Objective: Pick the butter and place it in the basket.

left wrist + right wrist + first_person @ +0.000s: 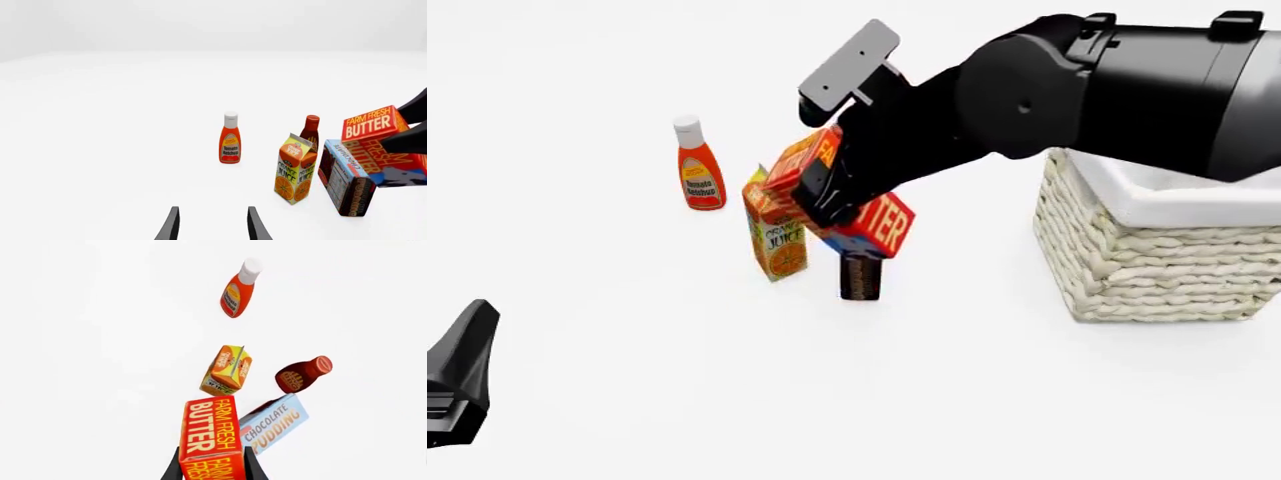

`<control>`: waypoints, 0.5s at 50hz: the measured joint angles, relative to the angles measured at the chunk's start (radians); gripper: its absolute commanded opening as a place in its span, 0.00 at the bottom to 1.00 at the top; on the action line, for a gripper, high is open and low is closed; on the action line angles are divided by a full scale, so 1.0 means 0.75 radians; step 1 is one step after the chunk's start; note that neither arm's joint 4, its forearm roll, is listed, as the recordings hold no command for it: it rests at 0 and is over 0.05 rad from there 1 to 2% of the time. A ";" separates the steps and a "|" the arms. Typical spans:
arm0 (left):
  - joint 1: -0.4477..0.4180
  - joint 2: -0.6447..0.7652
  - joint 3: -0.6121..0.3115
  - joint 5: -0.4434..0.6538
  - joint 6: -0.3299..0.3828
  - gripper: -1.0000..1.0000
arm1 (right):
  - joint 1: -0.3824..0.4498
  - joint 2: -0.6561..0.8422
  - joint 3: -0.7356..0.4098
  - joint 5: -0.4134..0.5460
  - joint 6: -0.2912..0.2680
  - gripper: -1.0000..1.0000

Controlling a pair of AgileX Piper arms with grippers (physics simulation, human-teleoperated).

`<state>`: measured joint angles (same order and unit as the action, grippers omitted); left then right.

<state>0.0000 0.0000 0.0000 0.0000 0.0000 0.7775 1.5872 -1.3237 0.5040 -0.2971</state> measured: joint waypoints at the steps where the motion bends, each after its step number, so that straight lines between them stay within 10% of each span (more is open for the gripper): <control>1: 0.000 0.000 0.000 0.000 0.000 1.00 | -0.003 -0.005 0.002 -0.004 0.004 0.00; 25: 0.000 0.000 0.000 0.000 0.000 1.00 | -0.094 -0.091 0.032 -0.071 0.100 0.00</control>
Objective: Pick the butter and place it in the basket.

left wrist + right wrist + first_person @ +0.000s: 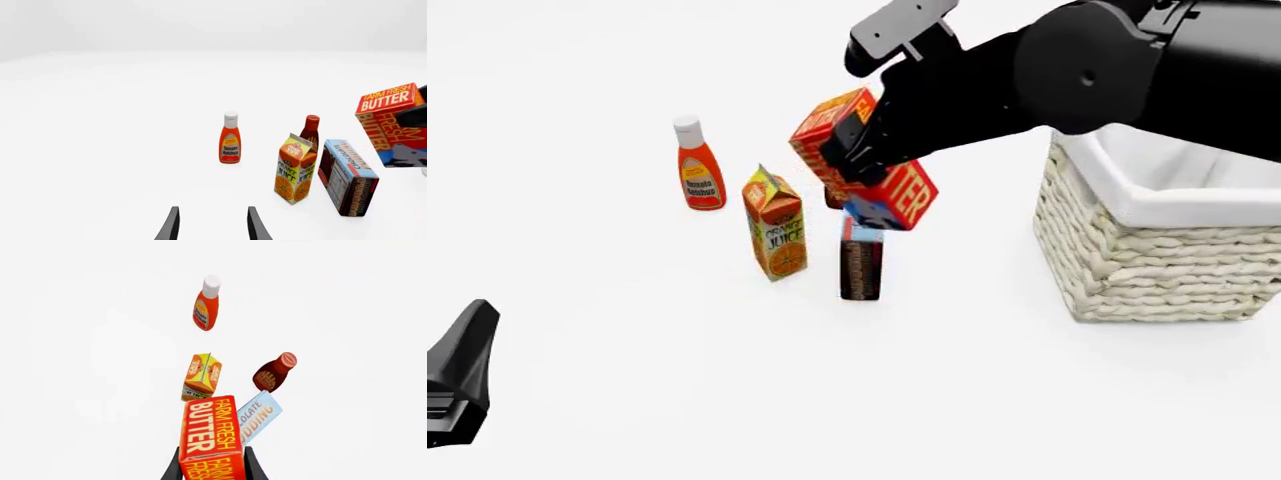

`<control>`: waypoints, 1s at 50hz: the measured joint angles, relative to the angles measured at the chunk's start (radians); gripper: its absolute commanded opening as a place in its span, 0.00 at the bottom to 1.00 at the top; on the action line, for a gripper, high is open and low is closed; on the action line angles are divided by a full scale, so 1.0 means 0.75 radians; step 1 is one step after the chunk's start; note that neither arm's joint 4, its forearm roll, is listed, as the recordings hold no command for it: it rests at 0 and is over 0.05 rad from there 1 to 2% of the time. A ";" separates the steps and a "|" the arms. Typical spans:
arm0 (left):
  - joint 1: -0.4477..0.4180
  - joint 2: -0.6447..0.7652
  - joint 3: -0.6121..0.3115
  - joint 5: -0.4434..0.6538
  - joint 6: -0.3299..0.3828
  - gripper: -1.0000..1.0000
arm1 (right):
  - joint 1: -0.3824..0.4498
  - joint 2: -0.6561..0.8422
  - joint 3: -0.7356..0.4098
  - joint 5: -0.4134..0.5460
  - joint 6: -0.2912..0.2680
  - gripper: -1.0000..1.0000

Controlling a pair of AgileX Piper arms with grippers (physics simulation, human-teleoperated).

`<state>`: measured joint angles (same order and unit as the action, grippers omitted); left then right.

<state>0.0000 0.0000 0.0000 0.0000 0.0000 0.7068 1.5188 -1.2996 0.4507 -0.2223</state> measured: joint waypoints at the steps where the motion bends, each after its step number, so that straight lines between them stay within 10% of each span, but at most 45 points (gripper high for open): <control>1: 0.000 0.000 0.000 0.000 0.000 1.00 | -0.004 -0.002 0.000 -0.001 0.004 0.00; 50: 0.000 0.000 0.000 0.000 0.000 1.00 | -0.137 -0.080 0.039 -0.098 0.156 0.00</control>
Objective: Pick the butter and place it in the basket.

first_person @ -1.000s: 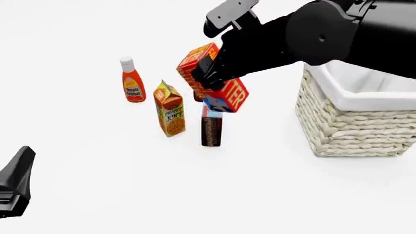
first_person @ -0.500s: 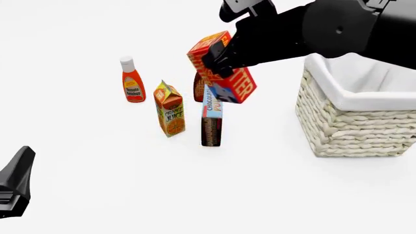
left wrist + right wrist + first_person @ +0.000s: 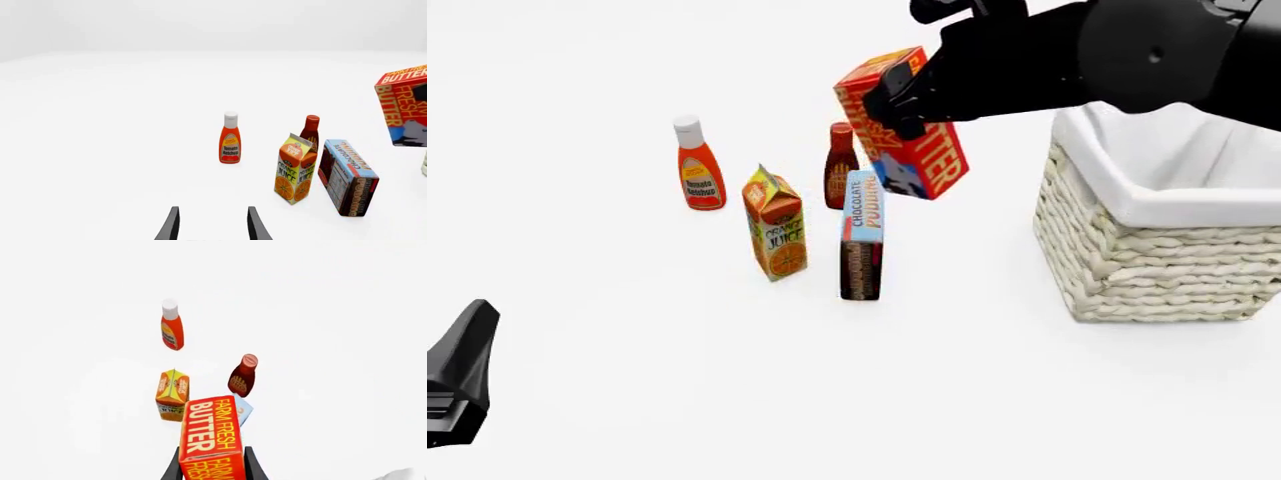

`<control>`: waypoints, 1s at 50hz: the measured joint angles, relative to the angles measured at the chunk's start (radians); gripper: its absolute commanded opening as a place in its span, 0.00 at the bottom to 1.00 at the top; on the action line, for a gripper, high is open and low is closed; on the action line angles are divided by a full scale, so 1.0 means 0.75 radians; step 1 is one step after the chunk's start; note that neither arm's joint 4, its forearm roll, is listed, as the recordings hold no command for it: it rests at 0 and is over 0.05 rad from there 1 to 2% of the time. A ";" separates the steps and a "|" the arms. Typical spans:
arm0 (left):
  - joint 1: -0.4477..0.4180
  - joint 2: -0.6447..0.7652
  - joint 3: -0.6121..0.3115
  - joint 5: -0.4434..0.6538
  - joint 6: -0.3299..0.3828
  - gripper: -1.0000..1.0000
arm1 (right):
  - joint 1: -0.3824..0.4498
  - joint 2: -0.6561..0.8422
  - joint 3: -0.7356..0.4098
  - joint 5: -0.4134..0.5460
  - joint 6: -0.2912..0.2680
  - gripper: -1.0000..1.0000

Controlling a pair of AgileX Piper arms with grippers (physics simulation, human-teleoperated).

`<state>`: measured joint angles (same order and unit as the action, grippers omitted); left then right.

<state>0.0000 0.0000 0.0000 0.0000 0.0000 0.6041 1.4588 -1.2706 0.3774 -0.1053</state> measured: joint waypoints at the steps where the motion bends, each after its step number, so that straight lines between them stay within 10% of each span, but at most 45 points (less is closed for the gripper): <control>1: 0.000 0.000 0.000 0.000 0.000 1.00 | -0.002 -0.001 0.002 -0.002 0.003 0.00; 50: 0.000 0.000 0.000 0.000 0.000 1.00 | -0.103 -0.079 0.103 -0.117 0.153 0.00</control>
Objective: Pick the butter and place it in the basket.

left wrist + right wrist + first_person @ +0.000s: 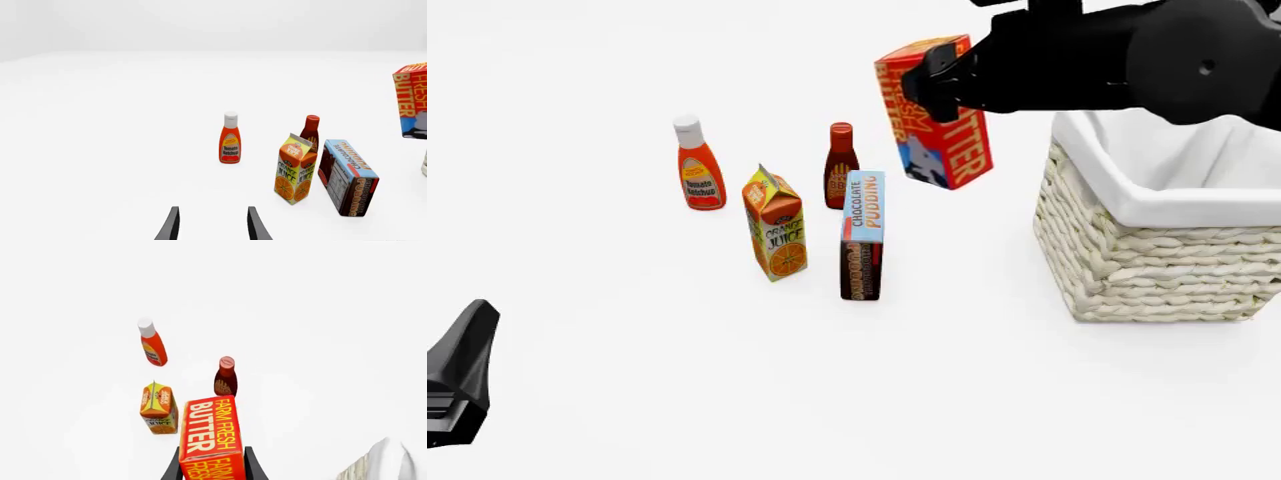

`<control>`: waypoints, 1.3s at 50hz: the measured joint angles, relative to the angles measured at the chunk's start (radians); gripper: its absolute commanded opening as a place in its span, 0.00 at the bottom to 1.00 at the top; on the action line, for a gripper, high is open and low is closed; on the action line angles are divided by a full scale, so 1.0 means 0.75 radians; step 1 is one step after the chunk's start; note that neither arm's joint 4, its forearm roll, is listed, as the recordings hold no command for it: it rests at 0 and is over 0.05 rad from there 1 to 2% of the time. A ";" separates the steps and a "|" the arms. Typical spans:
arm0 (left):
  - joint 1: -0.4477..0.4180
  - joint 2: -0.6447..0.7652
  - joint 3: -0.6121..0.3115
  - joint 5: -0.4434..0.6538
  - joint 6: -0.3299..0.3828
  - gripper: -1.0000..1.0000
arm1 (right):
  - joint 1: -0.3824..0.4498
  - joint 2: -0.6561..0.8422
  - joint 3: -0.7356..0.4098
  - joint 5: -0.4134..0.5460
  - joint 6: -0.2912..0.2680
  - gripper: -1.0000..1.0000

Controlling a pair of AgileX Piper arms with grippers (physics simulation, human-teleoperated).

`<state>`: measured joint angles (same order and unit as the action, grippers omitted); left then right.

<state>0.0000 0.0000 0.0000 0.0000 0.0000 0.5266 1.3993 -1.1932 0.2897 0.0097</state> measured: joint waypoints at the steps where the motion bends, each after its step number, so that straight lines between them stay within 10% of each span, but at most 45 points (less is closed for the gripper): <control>1: 0.000 0.000 0.000 0.000 0.000 1.00 | -0.002 -0.003 0.002 -0.002 0.002 0.00; 65: 0.000 0.000 0.000 0.000 0.000 1.00 | -0.106 -0.167 0.088 -0.080 0.103 0.00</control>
<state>0.0000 0.0000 0.0000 0.0000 0.0000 0.4470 1.2741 -1.1271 0.2296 0.0873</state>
